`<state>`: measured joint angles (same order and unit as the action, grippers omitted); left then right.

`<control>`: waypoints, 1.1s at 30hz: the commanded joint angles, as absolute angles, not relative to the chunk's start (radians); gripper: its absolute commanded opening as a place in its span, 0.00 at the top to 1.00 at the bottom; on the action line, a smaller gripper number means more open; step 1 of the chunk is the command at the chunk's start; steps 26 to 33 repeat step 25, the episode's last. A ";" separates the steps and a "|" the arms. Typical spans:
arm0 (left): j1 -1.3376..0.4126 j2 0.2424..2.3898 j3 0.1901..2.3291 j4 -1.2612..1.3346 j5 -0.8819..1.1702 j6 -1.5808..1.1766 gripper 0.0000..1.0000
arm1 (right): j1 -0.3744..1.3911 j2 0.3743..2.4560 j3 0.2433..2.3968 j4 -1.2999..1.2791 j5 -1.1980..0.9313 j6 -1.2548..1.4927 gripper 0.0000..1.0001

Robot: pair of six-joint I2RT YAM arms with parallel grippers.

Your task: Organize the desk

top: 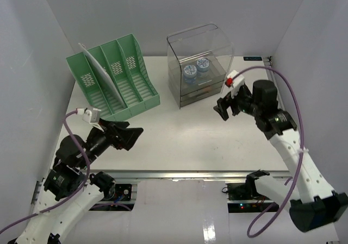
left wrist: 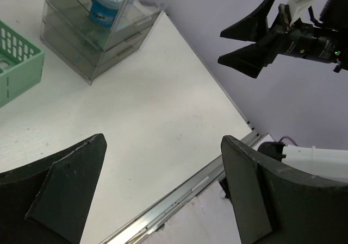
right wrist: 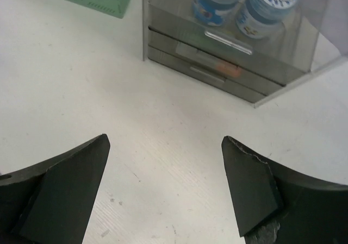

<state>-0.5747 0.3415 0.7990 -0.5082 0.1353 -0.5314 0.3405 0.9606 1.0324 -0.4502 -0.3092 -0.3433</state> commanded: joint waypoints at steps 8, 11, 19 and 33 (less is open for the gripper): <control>-0.575 0.414 0.642 -0.421 0.297 -0.387 0.02 | 0.336 0.748 0.793 -0.384 0.132 -0.150 0.10; -0.575 0.382 0.619 -0.418 0.289 -0.367 0.02 | 0.335 0.740 0.784 -0.382 0.161 -0.137 0.10; -0.575 0.302 0.573 -0.402 0.269 -0.354 0.02 | 0.318 0.758 0.779 -0.345 0.199 -0.150 0.10; -0.575 0.259 0.562 -0.405 0.241 -0.358 0.02 | 0.316 0.738 0.722 -0.301 0.196 -0.172 0.10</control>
